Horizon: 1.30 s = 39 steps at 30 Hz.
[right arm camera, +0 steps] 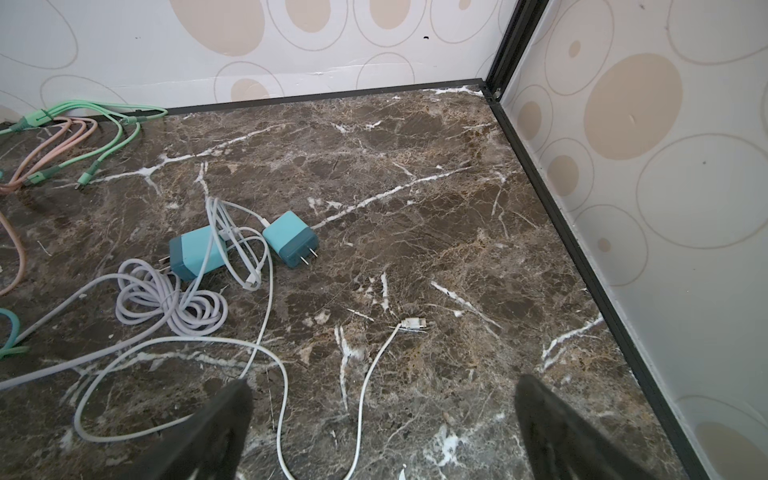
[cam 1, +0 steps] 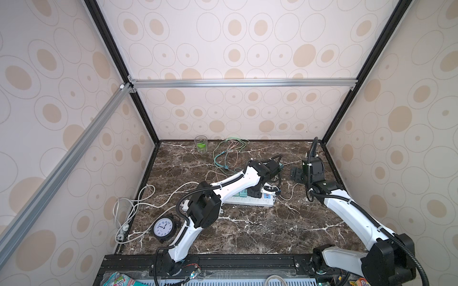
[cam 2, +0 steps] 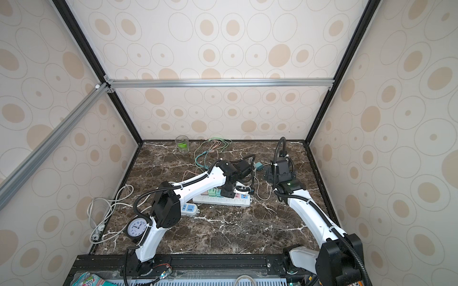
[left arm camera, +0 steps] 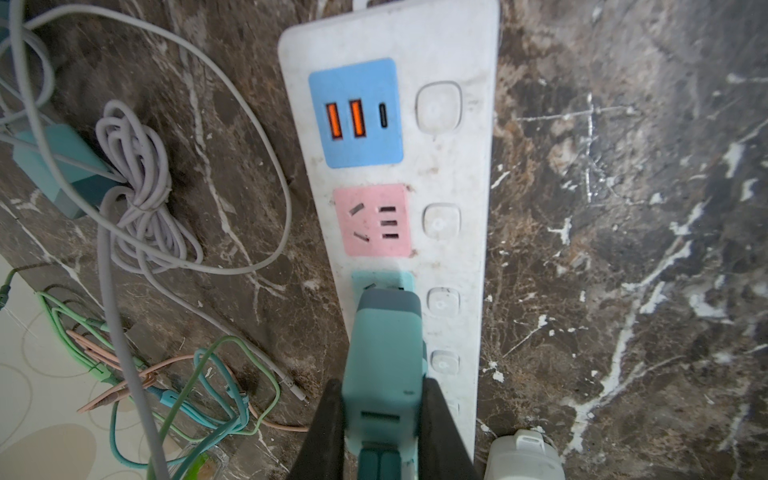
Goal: Insert plugs into power strip
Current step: Insert the plug into the socket.
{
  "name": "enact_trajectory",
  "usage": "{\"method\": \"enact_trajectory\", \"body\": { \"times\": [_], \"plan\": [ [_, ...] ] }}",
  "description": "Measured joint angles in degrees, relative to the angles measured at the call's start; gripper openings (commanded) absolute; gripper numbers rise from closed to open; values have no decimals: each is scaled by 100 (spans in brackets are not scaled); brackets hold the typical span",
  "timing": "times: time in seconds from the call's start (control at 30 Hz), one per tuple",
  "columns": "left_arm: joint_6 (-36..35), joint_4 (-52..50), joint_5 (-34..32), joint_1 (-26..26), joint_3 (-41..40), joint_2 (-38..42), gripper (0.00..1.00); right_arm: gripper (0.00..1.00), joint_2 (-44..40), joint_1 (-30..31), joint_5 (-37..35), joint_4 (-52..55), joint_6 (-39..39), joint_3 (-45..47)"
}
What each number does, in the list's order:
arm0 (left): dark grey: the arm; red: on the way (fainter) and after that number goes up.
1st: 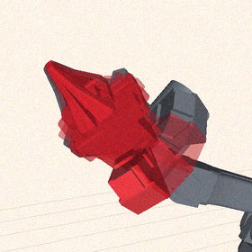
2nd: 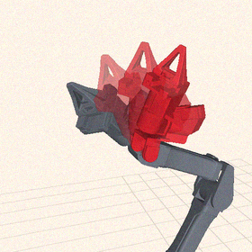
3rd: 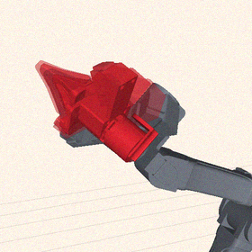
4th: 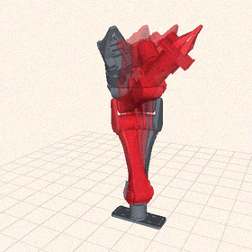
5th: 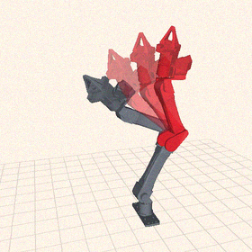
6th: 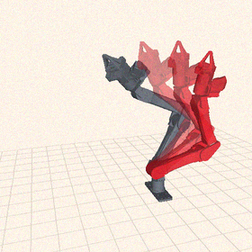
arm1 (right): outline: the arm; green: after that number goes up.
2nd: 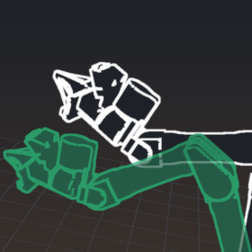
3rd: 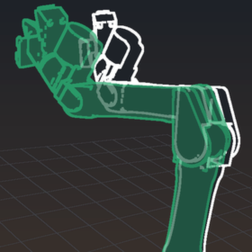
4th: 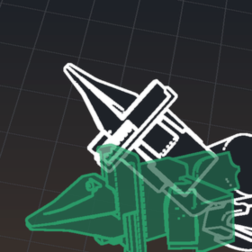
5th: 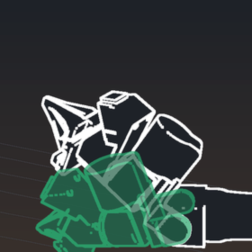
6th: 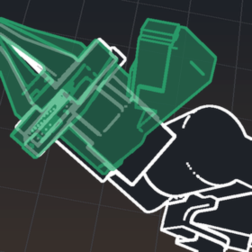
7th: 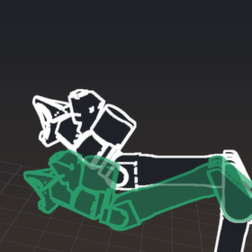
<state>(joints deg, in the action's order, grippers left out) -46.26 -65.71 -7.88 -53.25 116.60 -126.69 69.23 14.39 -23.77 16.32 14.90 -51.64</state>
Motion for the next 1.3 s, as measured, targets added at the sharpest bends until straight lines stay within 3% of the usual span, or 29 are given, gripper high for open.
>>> {"method": "enact_trajectory", "body": {
  "times": [0.93,1.3],
  "plan": [
    [37,-103,109,61,164,-225,0,100,48,0,0,48,-42,-4],
    [-256,798,542,280,-848,361,0,100,74,0,35,234,-39,-50]
  ]
}}
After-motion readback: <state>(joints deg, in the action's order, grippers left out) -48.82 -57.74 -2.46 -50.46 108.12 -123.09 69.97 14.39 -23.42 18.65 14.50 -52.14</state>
